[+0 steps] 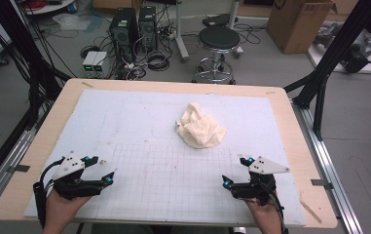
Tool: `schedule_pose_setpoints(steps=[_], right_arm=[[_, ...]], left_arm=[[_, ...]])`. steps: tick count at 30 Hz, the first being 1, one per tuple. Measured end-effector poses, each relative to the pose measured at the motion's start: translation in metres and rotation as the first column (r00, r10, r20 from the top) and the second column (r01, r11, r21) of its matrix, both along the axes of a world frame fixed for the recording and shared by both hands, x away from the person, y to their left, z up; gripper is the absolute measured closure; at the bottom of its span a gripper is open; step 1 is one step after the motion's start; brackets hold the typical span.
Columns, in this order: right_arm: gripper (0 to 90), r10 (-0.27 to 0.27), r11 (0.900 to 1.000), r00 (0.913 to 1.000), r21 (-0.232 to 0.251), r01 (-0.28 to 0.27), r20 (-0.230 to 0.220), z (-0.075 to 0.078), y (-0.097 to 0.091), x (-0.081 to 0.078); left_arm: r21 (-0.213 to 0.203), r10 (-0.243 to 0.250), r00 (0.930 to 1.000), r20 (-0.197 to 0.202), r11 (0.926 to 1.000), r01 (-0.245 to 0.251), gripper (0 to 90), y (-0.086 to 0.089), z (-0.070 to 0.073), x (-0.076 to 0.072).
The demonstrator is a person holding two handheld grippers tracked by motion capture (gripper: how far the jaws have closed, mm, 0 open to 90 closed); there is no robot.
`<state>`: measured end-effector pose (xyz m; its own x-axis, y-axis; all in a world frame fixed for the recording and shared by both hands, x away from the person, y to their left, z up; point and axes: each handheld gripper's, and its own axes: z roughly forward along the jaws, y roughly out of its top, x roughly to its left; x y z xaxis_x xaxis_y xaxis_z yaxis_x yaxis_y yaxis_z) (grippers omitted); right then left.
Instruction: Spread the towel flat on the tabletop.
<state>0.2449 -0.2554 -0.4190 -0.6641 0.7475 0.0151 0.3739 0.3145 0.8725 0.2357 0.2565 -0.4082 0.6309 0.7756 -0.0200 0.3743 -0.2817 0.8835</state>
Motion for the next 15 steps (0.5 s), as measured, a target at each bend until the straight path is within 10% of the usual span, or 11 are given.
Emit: schedule_pose_setpoints(steps=[15], right_arm=[[11.1,-0.001,1.0,1.0,-0.005,0.001,-0.006,-0.0014,0.0015,0.0009]], left_arm=[[-0.005,0.009,1.0,-0.001,0.9999,-0.01,19.3,0.0009,-0.0003,0.0]])
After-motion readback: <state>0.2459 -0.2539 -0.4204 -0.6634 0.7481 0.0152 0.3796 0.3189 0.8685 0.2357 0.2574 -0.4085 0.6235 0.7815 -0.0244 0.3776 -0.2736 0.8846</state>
